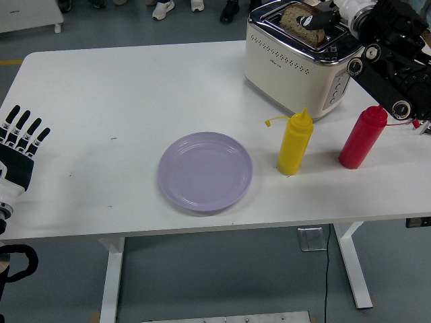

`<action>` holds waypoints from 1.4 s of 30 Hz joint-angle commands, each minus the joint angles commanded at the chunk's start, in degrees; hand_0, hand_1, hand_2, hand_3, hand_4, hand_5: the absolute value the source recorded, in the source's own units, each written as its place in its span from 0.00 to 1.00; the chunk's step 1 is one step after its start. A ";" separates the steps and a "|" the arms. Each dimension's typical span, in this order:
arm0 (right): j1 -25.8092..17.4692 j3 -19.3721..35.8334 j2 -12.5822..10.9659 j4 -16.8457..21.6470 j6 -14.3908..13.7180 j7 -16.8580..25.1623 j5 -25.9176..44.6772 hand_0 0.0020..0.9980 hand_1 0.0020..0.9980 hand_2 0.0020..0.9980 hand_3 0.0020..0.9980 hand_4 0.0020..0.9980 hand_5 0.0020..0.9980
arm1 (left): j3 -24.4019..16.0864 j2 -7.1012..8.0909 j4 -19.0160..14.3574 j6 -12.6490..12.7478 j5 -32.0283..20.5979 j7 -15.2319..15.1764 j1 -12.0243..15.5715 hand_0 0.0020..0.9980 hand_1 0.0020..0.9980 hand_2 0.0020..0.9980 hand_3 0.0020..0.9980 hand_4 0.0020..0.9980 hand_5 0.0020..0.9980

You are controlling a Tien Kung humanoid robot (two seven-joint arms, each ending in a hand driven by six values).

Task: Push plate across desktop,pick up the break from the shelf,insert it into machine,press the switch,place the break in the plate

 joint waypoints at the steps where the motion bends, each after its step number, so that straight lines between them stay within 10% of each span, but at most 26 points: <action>1: 0.35 -0.37 0.27 -0.53 0.02 -0.08 -0.21 0.70 0.71 0.75 0.81 0.76 0.45 | 0.02 0.01 0.00 0.00 0.00 0.00 0.01 0.80 0.85 0.91 0.86 0.62 1.00; 42: 6.57 -12.56 6.78 -11.07 -1.74 1.63 -0.67 0.28 0.39 0.46 0.53 0.45 0.15 | 0.00 0.25 0.12 0.05 -0.07 -0.08 -0.23 0.80 0.85 0.91 0.86 0.62 1.00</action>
